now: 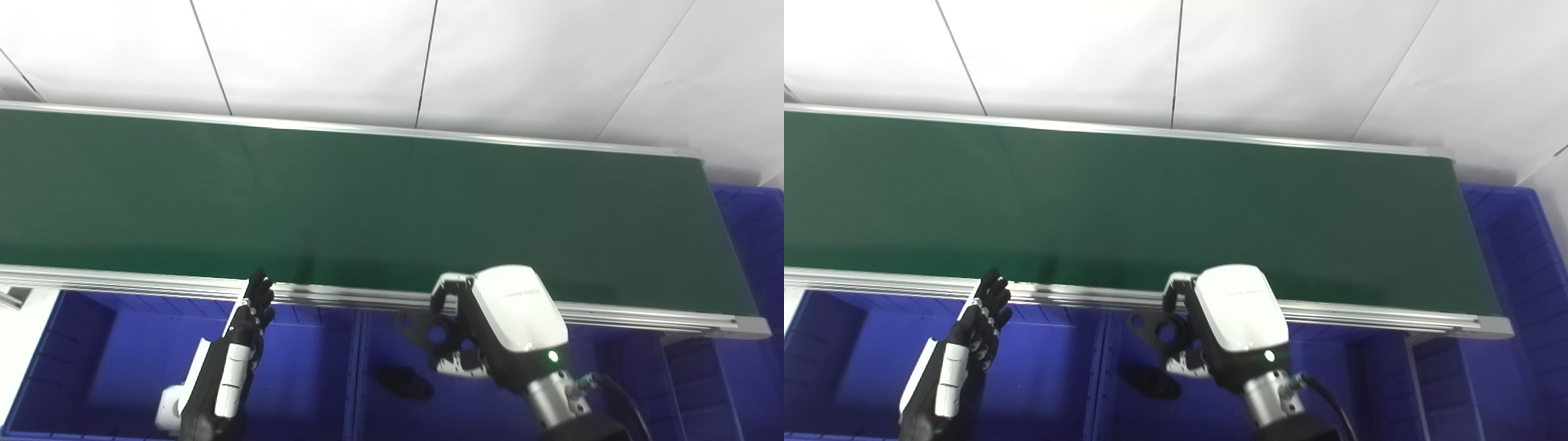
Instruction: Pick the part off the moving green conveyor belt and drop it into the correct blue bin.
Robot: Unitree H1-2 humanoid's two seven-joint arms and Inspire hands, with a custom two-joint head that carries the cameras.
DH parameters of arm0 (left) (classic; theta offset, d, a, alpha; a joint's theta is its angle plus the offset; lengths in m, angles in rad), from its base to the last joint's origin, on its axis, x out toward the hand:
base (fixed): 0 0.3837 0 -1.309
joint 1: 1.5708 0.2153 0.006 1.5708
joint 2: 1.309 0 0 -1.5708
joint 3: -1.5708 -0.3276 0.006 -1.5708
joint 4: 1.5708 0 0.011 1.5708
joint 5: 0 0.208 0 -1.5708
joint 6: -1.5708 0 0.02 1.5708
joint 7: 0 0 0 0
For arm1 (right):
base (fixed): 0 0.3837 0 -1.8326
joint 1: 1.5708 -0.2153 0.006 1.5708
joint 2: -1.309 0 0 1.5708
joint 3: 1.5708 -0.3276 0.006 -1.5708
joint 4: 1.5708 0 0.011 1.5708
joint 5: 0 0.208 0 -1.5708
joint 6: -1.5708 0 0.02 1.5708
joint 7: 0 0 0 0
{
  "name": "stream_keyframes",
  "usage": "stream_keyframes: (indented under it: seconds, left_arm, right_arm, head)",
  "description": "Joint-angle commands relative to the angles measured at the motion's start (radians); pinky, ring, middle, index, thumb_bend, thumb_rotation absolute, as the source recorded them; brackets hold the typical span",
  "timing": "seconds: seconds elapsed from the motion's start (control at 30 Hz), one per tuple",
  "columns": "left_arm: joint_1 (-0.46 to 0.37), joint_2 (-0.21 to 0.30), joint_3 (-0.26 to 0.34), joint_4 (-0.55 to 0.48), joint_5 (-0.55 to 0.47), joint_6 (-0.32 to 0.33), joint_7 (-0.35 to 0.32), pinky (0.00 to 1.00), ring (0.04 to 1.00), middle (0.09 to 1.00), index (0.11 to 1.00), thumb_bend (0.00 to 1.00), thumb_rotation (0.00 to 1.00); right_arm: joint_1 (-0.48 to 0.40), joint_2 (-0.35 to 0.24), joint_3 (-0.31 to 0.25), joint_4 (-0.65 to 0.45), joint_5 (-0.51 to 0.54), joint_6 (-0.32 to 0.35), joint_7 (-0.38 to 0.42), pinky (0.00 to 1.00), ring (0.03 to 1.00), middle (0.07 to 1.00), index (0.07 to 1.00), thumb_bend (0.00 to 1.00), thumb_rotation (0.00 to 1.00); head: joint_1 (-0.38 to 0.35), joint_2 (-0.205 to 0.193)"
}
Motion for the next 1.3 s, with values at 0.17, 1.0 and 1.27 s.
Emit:
stream_keyframes:
  seconds: [0.17, 1.0, 1.27]
  left_arm:
    - [-0.001, 0.020, 0.012, -0.044, -0.029, 0.006, -0.023, 1.00, 1.000, 1.000, 1.000, 0.58, 0.99]
    - [-0.005, 0.018, 0.021, -0.068, -0.040, 0.042, -0.023, 1.00, 1.000, 1.000, 1.000, 0.62, 0.97]
    - [-0.001, 0.021, 0.019, -0.073, -0.032, 0.038, -0.024, 1.00, 1.000, 1.000, 1.000, 0.61, 0.98]
  right_arm:
    - [0.014, 0.031, -0.001, 0.066, -0.041, -0.054, -0.014, 0.08, 0.150, 0.260, 0.486, 0.51, 0.12]
    - [-0.019, 0.108, -0.057, 0.161, -0.362, -0.049, 0.202, 0.53, 0.638, 0.751, 0.770, 1.00, 0.71]
    - [0.026, 0.113, -0.080, 0.069, -0.076, -0.050, 0.104, 0.47, 0.592, 0.708, 0.741, 1.00, 0.78]
  head:
    - [-0.030, 0.017]
    - [-0.017, 0.026]
    - [-0.011, 0.025]
